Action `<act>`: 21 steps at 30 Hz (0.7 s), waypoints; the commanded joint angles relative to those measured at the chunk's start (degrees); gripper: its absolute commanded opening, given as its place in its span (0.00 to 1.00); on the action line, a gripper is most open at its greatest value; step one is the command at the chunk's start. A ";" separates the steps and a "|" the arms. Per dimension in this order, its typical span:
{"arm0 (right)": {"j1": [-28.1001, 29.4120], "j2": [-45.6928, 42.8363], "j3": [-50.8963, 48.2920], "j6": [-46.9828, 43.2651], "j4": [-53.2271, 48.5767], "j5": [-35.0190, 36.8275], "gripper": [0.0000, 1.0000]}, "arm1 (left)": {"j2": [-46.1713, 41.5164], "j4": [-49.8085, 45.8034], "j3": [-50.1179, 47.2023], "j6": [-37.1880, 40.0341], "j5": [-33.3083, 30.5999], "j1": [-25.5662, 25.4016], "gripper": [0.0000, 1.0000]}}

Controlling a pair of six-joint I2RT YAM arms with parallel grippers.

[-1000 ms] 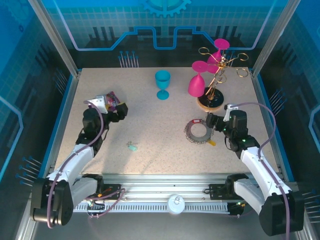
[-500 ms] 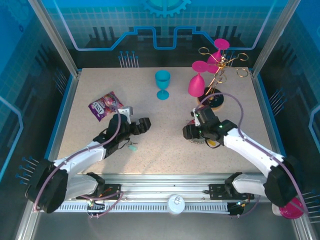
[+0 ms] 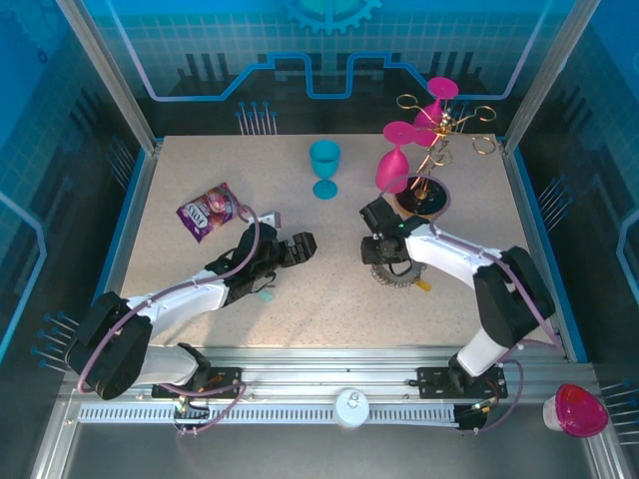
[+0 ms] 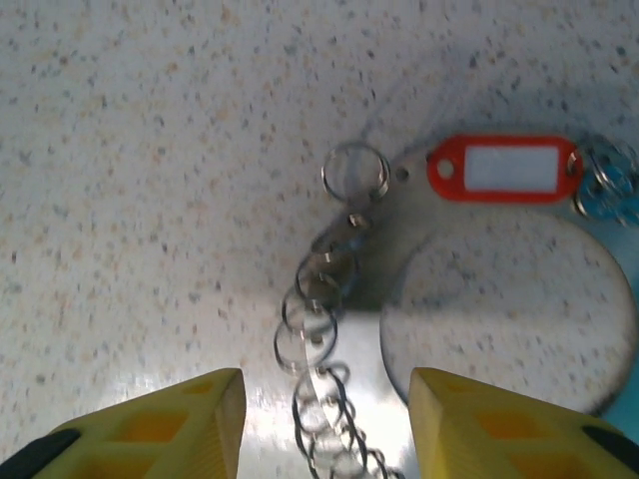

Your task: Put the keys on the keyring

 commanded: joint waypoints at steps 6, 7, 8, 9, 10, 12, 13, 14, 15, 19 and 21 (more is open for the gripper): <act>0.61 8.45 6.67 0.59 -0.71 4.19 0.53 | -0.40 -1.20 1.15 0.99 -1.63 -0.40 0.99; 0.64 9.53 7.52 0.76 -1.09 4.45 0.53 | -0.51 -0.86 0.99 0.97 -1.65 -0.33 0.99; 0.66 10.37 8.22 0.92 -1.53 4.72 0.52 | -0.65 -0.76 0.97 0.95 -1.75 -0.36 0.99; 0.61 11.21 8.88 1.17 -1.78 5.21 0.51 | -0.67 -0.52 0.97 1.25 -1.89 -0.33 0.99; 0.73 11.66 9.29 1.38 -1.79 5.68 0.50 | -0.65 -0.22 1.01 1.71 -2.00 -0.37 0.99; 0.84 12.53 9.91 1.73 -1.82 6.78 0.48 | -0.32 -0.11 1.13 2.30 -2.24 -0.40 0.99; 0.99 12.85 10.14 2.01 -2.10 7.37 0.46 | -0.19 -0.19 1.14 2.34 -2.29 -0.34 0.99; 1.01 13.16 10.32 2.37 -2.42 7.81 0.45 | -0.13 -0.20 1.06 2.24 -2.37 -0.39 0.99; 1.07 13.42 10.45 2.73 -2.67 8.14 0.44 | -0.14 0.04 0.77 1.85 -2.47 -0.36 0.99; 1.26 13.96 10.38 4.77 -3.80 9.00 0.39 | -0.20 0.81 -0.39 0.96 -2.79 -0.35 0.99; 1.35 14.20 10.37 5.54 -3.90 8.48 0.38 | -0.39 0.73 -0.53 0.96 -2.92 -0.36 0.99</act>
